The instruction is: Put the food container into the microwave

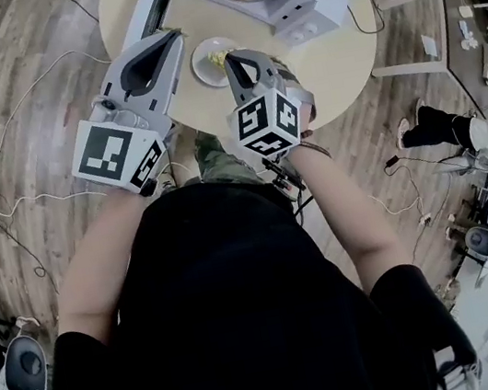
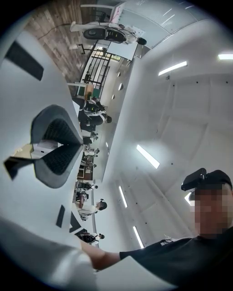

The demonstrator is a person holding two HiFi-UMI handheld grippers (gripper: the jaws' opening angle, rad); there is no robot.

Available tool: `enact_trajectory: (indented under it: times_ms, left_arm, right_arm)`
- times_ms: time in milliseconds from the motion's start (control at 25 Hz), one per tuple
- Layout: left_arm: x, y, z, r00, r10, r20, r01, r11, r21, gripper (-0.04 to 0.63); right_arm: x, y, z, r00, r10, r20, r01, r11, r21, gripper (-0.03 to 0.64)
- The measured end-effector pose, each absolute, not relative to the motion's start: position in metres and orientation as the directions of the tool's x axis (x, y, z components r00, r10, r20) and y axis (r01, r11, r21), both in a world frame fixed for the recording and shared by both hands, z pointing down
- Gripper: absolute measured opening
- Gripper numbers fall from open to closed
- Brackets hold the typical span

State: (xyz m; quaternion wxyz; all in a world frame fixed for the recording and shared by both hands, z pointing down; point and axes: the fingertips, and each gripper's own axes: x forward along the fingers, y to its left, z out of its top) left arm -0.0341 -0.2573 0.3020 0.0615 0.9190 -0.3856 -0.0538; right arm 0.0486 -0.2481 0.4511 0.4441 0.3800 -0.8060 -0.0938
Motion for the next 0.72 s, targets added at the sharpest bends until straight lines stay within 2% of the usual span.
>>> enact_trajectory:
  times_ms: [320,720]
  left_arm:
    - [-0.034,-0.235,0.282,0.718,-0.689,-0.097,-0.677,-0.724,0.132,0.018]
    - [-0.04,-0.212,0.265,0.717,-0.683,-0.14,-0.671,-0.731,0.127,0.02]
  right_arm:
    - [0.027,-0.211,0.373,-0.375,-0.813,0.445,-0.643,0.574,0.507,0.012]
    - [0.031,-0.181,0.272,-0.401,-0.907,0.126,-0.845,0.419,0.332,0.012]
